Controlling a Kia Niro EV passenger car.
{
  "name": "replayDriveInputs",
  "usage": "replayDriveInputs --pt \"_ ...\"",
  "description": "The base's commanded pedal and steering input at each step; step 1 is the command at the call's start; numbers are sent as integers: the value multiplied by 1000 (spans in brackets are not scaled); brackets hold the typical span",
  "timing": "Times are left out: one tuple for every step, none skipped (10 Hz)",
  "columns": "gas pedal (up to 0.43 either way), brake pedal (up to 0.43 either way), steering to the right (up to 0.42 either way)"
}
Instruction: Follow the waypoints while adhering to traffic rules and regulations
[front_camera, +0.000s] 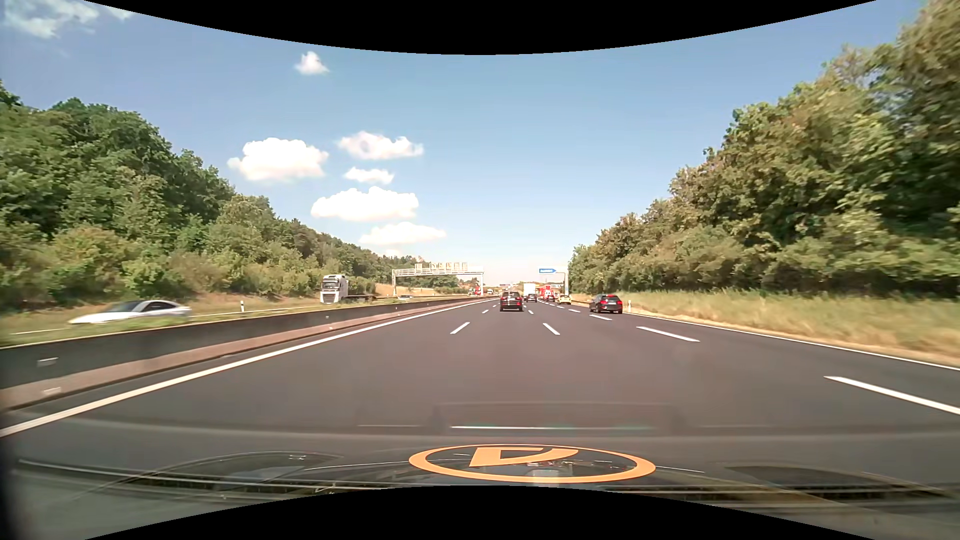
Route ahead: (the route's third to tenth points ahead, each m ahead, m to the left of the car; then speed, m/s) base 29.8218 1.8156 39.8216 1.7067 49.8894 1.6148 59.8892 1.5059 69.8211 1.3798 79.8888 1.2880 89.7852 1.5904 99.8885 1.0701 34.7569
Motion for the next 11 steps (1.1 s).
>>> replayDriveInputs --pt "331 0 0" --pt "331 0 0" --pt "331 0 0" --pt "331 0 0" --pt "311 0 0" --pt "228 0 0" --pt "209 0 1" --pt "209 0 1" --pt "209 0 1" --pt "209 0 1" --pt "209 0 1"
